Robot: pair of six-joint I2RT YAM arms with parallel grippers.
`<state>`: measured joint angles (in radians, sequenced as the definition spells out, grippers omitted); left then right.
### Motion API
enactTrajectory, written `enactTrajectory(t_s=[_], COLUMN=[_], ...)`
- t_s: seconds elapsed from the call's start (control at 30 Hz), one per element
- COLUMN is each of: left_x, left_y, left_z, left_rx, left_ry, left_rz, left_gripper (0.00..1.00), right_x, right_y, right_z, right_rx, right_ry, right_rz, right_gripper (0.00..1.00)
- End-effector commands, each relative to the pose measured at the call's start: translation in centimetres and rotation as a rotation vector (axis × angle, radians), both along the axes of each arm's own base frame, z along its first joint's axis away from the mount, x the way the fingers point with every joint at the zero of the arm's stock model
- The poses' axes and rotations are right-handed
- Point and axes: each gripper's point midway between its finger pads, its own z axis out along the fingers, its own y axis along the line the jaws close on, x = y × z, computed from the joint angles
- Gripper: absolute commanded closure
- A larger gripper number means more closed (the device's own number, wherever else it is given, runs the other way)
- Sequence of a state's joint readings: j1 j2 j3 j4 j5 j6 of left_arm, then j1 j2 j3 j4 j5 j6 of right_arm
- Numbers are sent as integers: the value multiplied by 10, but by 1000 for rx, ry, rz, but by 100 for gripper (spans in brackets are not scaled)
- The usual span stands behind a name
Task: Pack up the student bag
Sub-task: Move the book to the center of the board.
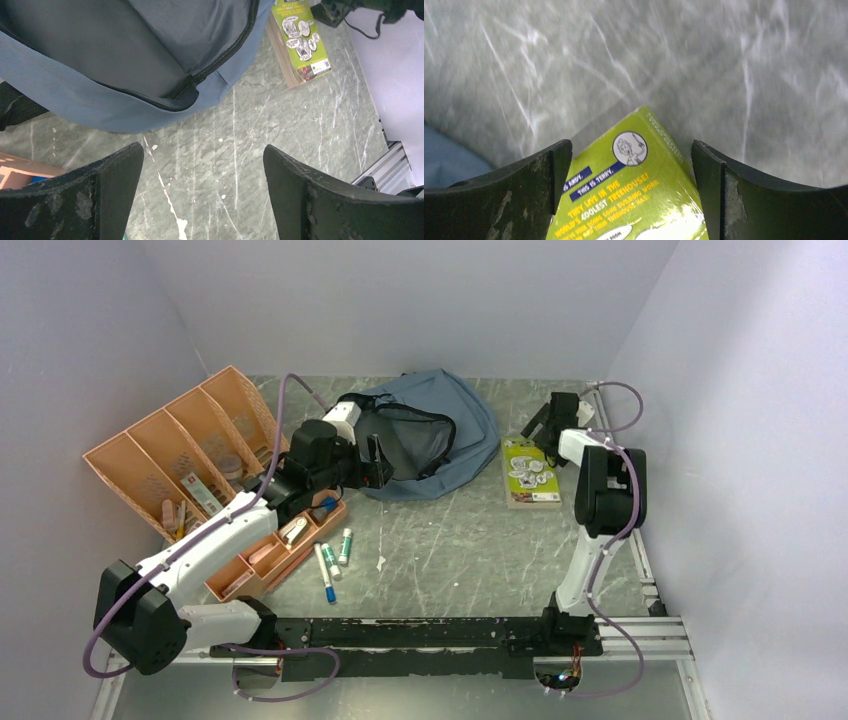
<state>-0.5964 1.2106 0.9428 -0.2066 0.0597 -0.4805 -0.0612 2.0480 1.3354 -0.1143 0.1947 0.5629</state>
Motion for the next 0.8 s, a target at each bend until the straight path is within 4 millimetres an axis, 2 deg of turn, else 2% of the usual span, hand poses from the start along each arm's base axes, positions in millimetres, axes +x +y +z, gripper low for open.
enactTrajectory(t_s=[0.0,0.2,0.33,0.5,0.6,0.77], left_x=[-5,-9,-12,-16,-19,-21], left_y=[-7,-6,-11,-27,-40,-57], left_z=[2,-1,-3,-11,-12,-6], left_rx=[-25,-24,-23,1,0,-11], left_ry=[-8,-3,-10,-7,0,-9], left_rz=[-32,-40,-61,-100,-121,-147], left_gripper=[7,8,7,8,8,8], right_x=[-61,-111,-153,-192,-197,-168], right_y=[35,54,62,76,67,40], right_z=[-18,10,13,14,29,76], right_rx=[181,229,255,294,226,71], right_ry=[116,63,72,84,38,-145], right_rz=[-30,-20,5,72,83,56], right_gripper=[7,7,7,7,7,5])
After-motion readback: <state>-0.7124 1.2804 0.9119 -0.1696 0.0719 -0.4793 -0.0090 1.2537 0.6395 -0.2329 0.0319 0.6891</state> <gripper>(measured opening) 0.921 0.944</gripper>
